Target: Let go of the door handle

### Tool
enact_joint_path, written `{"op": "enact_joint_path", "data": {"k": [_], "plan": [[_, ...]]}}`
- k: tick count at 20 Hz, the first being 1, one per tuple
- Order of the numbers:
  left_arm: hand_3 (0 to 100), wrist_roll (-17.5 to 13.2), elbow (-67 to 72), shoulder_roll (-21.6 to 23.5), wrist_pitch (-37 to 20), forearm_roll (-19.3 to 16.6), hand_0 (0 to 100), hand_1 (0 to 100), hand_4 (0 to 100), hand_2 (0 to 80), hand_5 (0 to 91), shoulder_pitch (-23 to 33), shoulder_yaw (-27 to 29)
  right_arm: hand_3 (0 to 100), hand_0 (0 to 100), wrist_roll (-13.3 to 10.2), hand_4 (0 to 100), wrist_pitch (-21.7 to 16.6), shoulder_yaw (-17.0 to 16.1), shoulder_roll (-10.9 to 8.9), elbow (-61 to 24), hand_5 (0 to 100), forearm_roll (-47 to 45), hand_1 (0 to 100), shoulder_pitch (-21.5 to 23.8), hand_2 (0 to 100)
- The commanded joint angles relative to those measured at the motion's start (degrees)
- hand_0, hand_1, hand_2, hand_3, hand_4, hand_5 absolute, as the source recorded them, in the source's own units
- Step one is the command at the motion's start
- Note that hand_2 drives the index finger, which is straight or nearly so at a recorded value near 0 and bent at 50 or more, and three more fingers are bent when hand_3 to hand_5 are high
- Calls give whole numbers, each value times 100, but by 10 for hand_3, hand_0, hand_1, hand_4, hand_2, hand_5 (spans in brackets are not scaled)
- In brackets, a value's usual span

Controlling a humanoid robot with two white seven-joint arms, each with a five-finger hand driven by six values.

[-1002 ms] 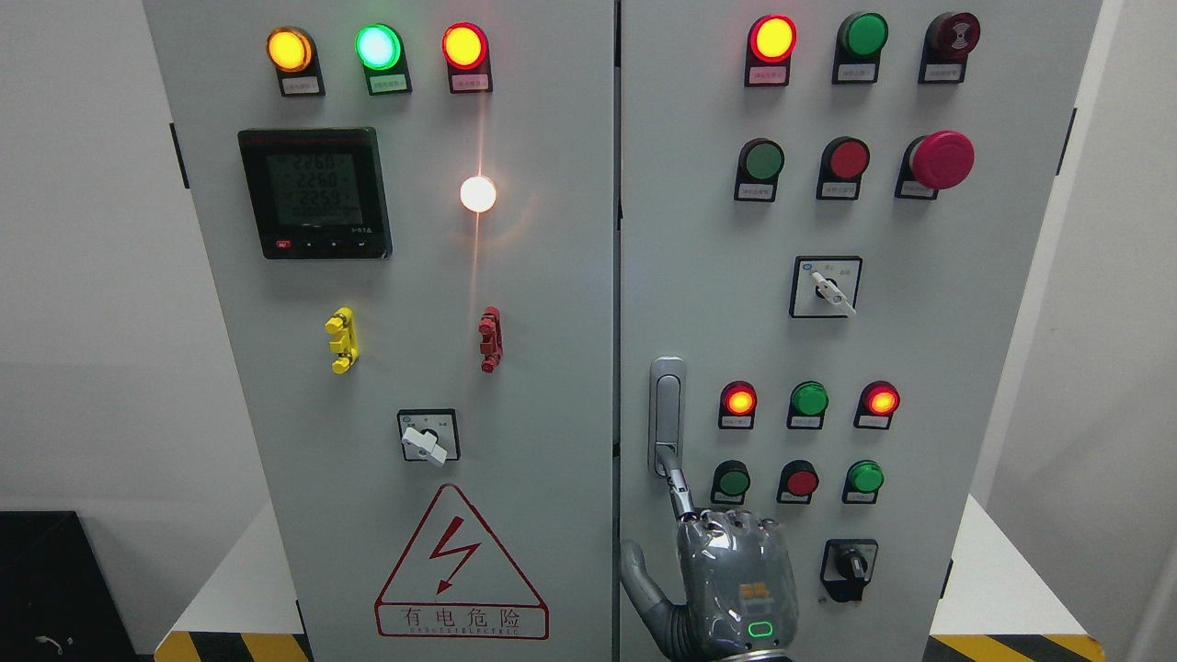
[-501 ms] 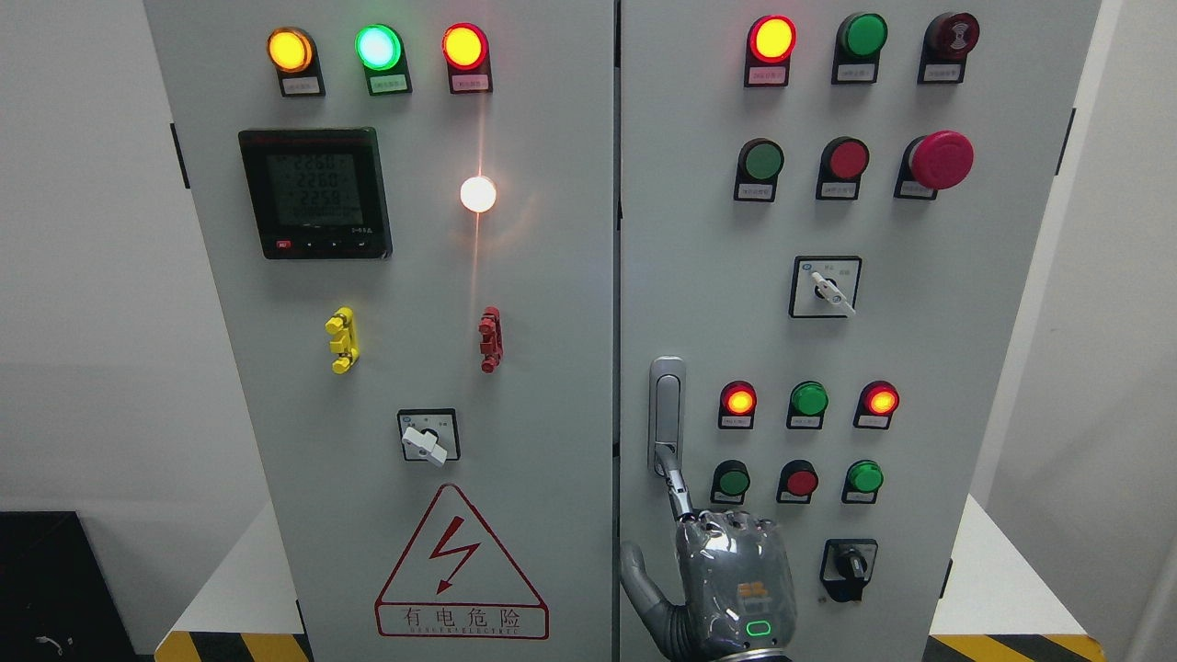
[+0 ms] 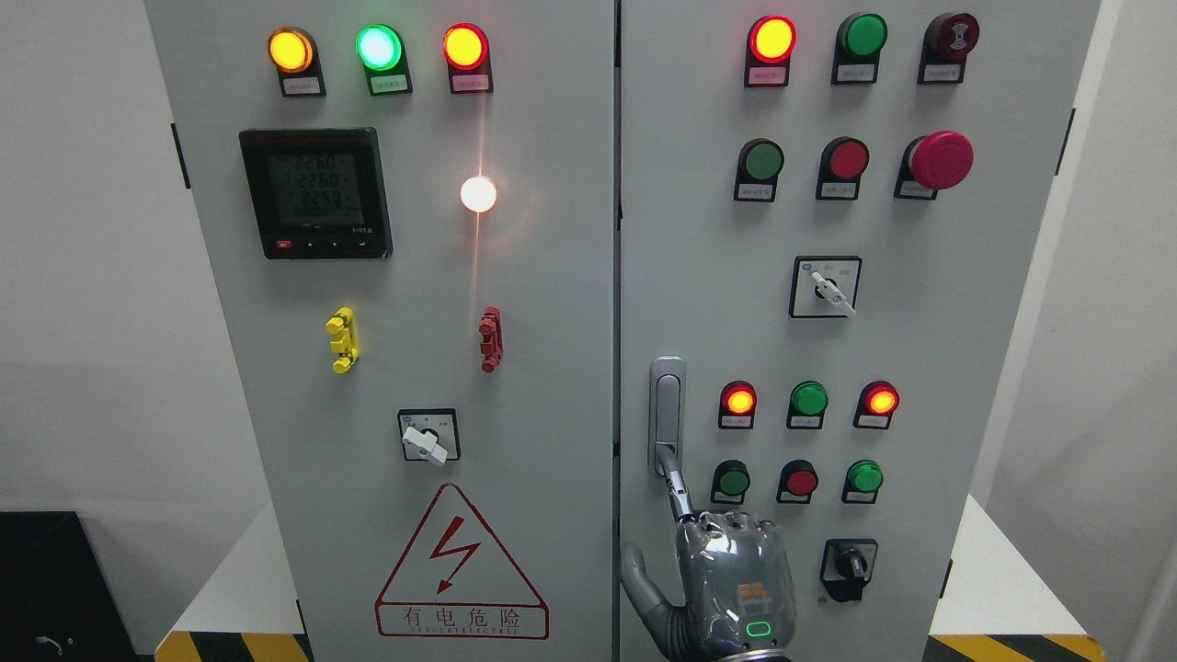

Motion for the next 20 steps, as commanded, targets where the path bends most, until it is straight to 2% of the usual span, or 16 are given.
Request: {"op": "enact_joint_path", "data": {"k": [1,20], "plan": [[0,-4,0,0,-5,0,120,556,0,0,0,0,0,1000,519,3,1000,4,-23,0,26,1000,0,287,23,40],[0,-4,0,0,-5,0,120,556,0,0,0,0,0,1000,520,12,1000,4,-15,0,70,1000,0,289,23,59]]}}
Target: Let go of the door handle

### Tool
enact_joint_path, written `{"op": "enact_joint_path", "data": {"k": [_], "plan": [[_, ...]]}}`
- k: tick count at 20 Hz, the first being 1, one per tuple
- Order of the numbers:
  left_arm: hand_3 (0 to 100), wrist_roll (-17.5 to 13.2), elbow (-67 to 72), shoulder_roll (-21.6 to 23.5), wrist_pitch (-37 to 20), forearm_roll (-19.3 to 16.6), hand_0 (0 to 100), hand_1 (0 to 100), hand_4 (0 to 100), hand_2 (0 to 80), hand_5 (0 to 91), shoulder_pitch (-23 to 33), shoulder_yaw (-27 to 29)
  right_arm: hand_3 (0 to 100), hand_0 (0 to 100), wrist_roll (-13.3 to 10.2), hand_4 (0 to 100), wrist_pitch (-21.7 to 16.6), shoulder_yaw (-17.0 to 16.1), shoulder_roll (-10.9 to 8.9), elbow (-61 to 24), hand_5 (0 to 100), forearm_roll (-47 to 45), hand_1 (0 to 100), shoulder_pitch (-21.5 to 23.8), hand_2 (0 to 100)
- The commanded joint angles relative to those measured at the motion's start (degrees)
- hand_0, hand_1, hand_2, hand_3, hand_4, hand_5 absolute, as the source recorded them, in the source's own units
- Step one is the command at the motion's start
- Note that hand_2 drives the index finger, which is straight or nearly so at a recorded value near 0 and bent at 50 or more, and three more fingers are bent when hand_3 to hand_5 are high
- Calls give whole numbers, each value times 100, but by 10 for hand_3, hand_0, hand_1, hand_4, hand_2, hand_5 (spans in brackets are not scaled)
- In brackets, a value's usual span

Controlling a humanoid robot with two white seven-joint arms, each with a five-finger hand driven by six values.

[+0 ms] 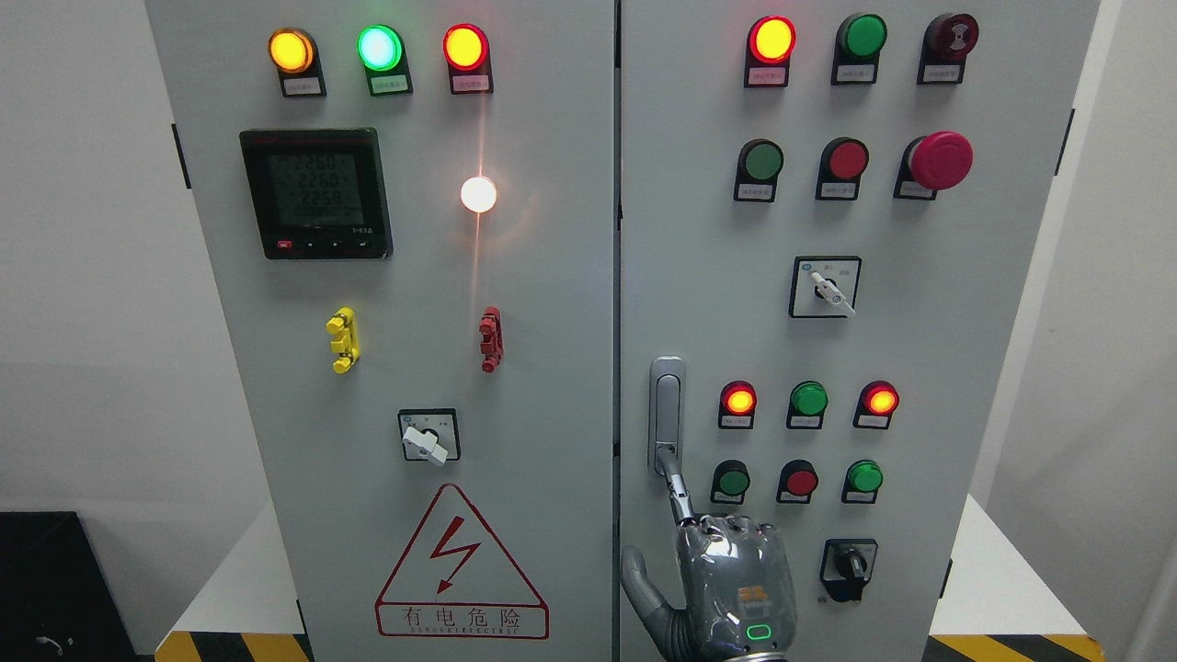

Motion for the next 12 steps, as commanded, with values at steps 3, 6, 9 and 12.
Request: {"op": "enact_joint_path", "data": {"k": [3,6,9,12], "plan": [[0,-4,0,0,-5,0,120,556,0,0,0,0,0,1000,521,8,1000,5,4,0,34,1000,0,289,1,62],[0,-4,0,0,-5,0,120,556,0,0,0,0,0,1000,521,8,1000,5,21,8,34,1000,0,289,1,65],[0,-4,0,0,-5,0,120,556,0,0,0,0,0,1000,521,8,1000,5,22,0,42,1000,0,290,9,69],[0,-4,0,0,-5,0,120,556,0,0,0,0,0,1000,522,8,1000,5,30,8,42,1000,0,291,9,72]]}}
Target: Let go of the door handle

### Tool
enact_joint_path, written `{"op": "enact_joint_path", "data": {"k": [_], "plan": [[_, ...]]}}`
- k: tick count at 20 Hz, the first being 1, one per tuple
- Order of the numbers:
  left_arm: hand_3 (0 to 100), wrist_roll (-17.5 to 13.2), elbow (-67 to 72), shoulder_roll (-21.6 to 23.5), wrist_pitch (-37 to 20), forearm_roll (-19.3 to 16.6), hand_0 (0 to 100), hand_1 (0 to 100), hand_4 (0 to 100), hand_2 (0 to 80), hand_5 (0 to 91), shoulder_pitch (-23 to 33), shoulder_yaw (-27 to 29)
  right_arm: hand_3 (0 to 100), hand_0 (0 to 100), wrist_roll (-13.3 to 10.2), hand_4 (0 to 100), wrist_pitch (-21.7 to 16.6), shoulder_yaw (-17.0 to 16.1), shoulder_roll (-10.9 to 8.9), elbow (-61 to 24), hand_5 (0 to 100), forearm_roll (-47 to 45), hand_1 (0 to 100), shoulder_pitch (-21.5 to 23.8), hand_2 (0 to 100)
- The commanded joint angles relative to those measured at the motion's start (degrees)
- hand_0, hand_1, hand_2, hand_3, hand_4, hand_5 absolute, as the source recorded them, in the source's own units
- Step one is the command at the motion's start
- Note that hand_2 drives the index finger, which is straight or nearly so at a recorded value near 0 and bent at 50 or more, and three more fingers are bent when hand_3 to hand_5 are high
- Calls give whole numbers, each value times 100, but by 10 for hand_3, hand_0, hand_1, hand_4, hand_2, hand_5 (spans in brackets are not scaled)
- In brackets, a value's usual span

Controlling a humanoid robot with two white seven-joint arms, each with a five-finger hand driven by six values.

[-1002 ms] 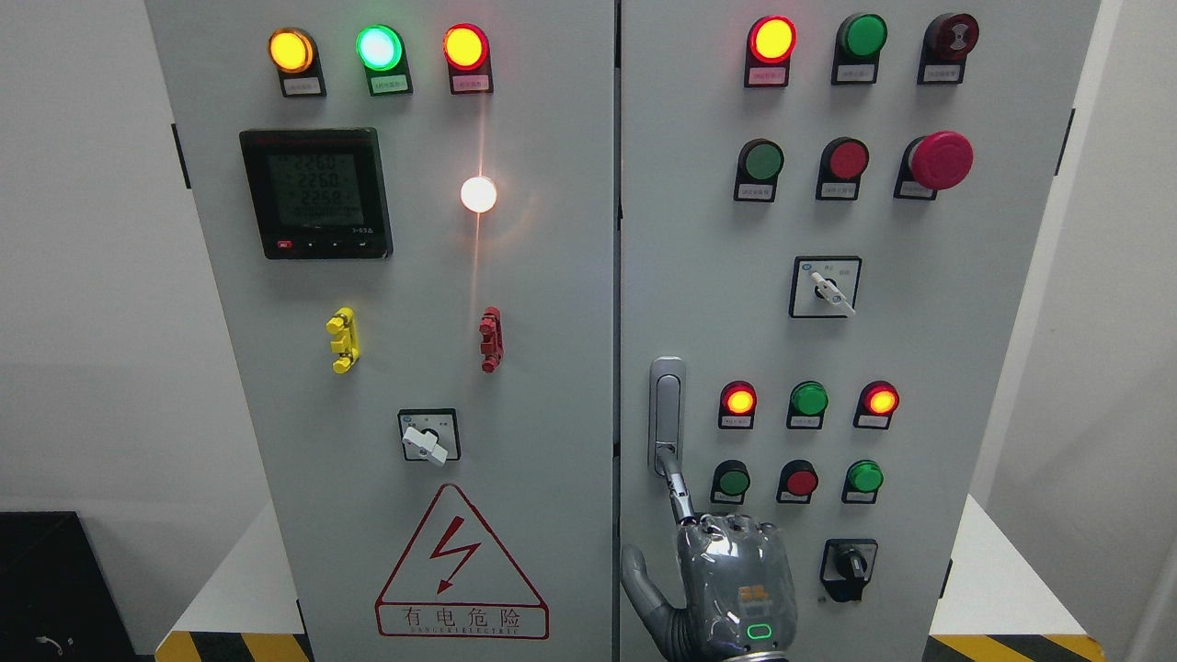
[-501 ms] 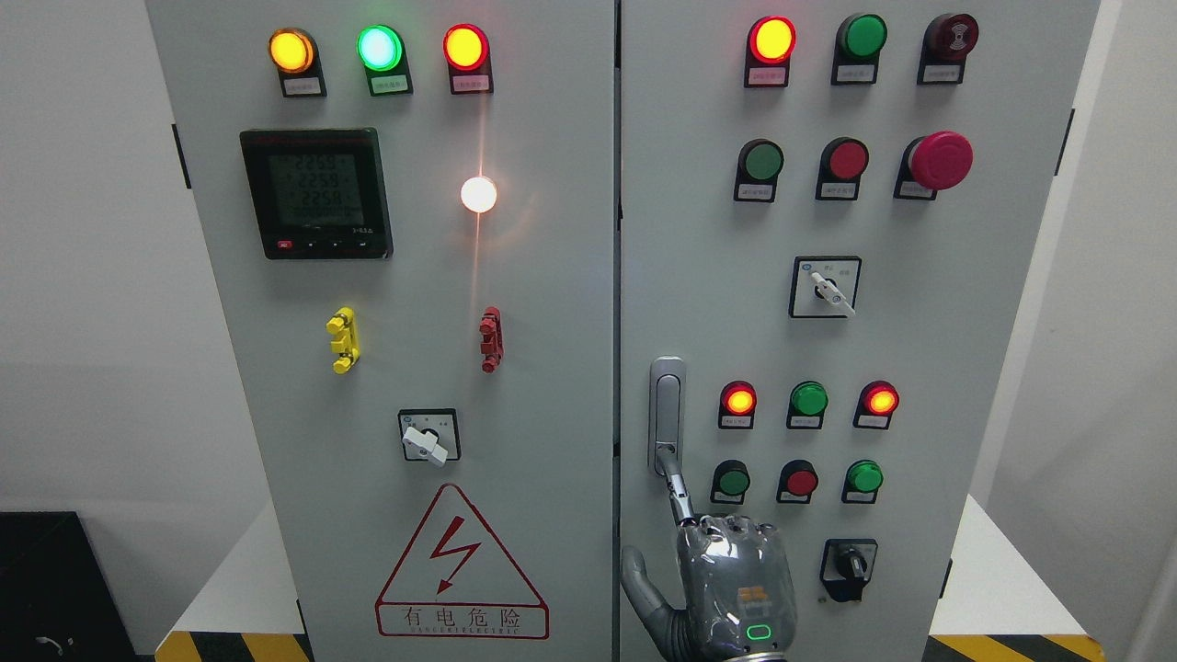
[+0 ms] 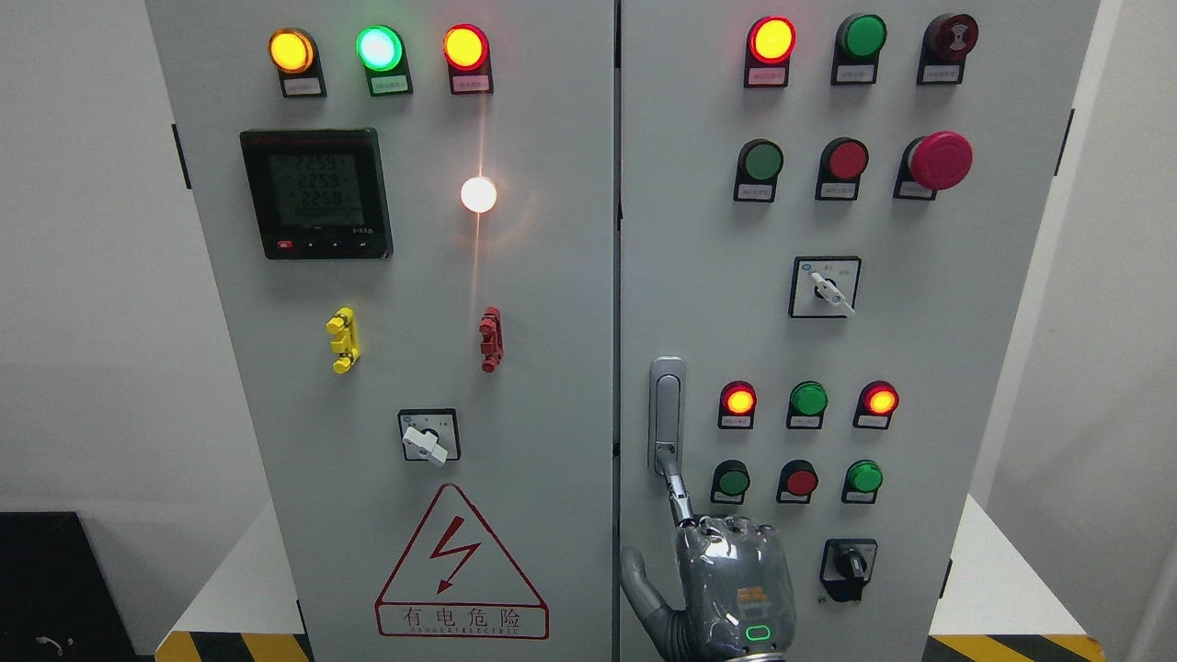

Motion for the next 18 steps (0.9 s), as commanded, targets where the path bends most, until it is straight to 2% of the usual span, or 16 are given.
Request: {"op": "enact_joint_path", "data": {"k": [1,18], "plan": [[0,-4,0,0,-5,0,120,556,0,0,0,0,0,1000,522,5,1000,4,19,6,22,1000,0,291,3,74],[0,-4,0,0,-5,0,120,556,0,0,0,0,0,1000,522,5,1000,4,10,6,22,1000,0,294,56,80]]}}
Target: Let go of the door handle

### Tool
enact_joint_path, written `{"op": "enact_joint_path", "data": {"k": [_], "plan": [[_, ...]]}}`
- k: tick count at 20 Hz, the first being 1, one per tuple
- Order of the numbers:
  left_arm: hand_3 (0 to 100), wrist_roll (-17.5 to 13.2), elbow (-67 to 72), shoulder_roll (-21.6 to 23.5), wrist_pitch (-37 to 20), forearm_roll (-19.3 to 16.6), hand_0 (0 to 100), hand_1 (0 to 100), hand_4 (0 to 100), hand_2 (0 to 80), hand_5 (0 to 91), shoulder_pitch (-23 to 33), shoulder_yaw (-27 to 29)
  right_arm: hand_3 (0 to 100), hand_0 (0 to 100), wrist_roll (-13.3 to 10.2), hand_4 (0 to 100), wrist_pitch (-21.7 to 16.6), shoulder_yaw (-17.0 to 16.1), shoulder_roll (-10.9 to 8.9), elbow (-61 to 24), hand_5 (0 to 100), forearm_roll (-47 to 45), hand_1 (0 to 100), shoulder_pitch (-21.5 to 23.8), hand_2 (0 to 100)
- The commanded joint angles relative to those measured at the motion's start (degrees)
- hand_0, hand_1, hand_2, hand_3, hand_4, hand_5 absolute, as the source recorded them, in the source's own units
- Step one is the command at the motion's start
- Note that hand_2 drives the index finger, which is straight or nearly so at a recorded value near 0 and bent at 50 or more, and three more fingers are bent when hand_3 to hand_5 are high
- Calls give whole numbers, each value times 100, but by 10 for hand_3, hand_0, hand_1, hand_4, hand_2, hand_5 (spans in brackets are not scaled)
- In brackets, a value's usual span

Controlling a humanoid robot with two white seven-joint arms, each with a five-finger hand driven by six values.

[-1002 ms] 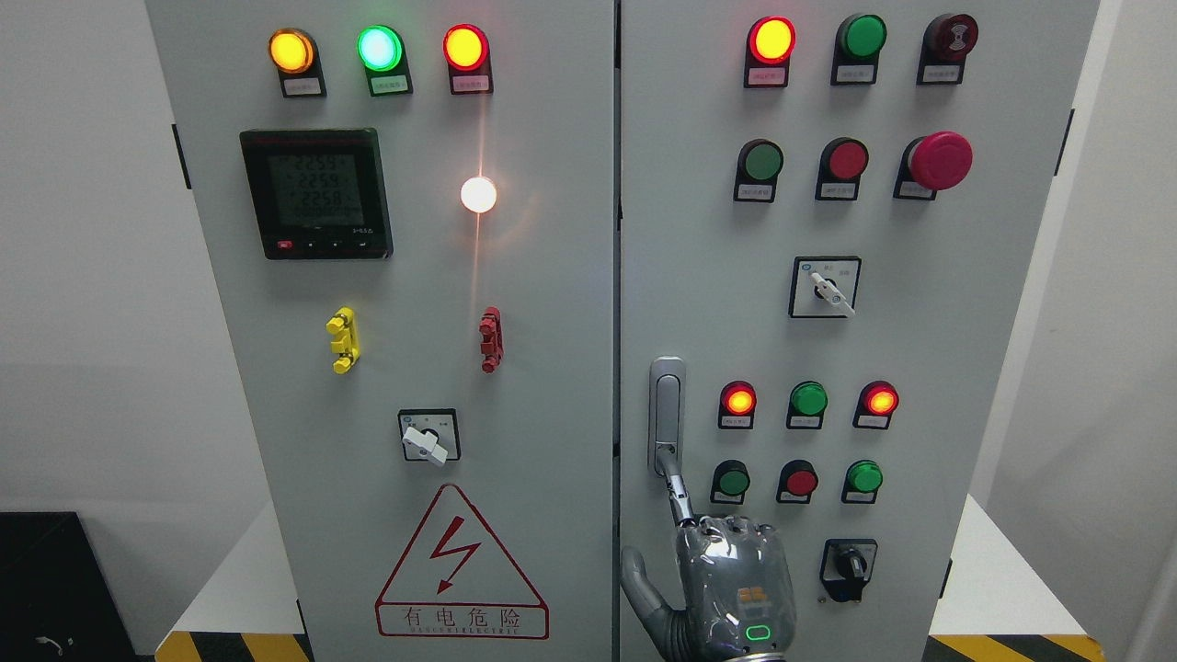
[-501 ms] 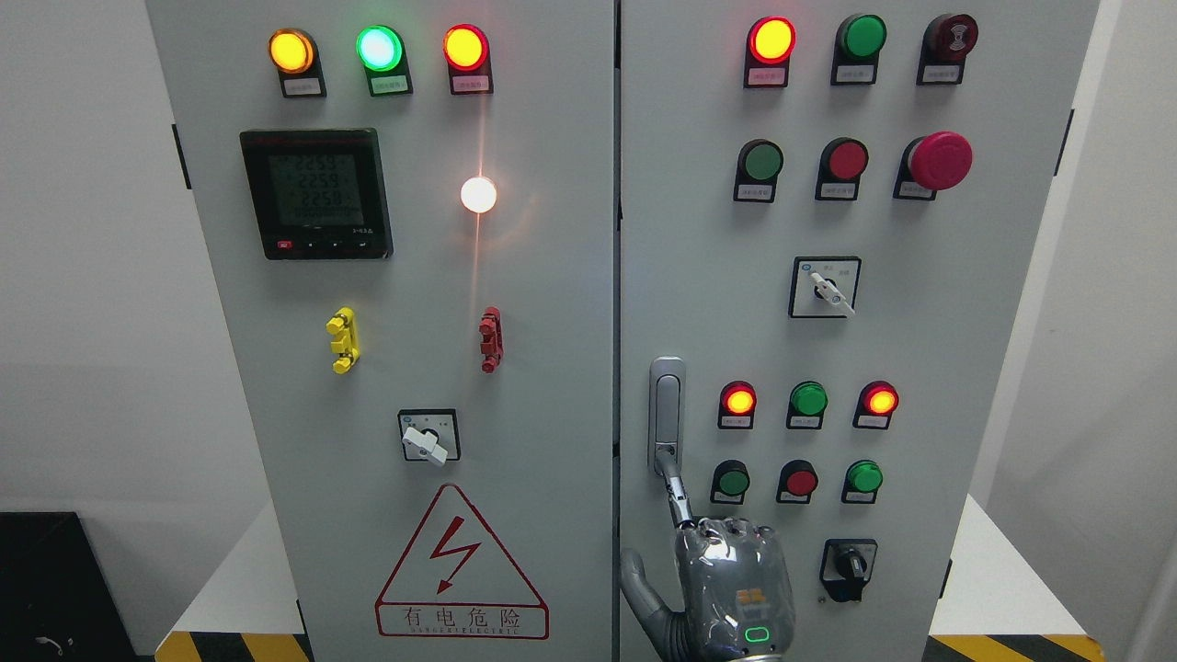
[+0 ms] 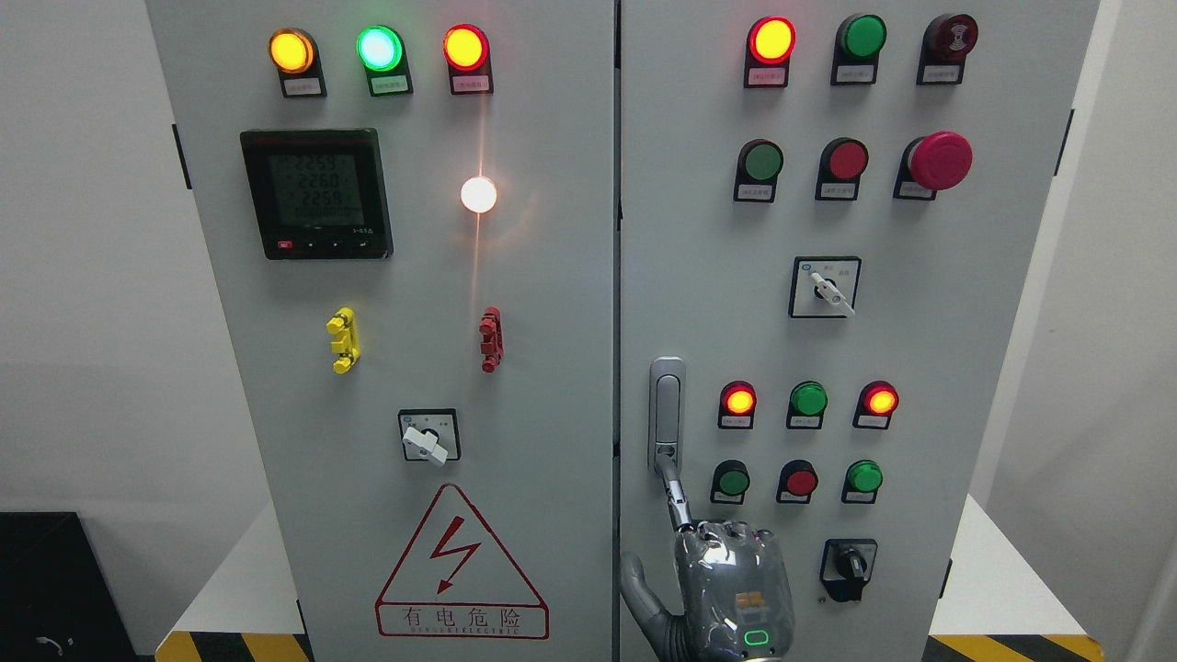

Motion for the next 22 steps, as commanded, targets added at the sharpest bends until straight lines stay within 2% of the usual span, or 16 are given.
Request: {"op": "enact_joint_path", "data": {"k": [1,22], "plan": [[0,-4,0,0,-5,0,120,556,0,0,0,0,0,1000,522,5,1000,-1,1,2,6,1000,0,294,10,80],[0,-4,0,0,-5,0,120,556,0,0,0,0,0,1000,521,5,1000,-1,-17,2,-2,1000,0,295,71,82]]}}
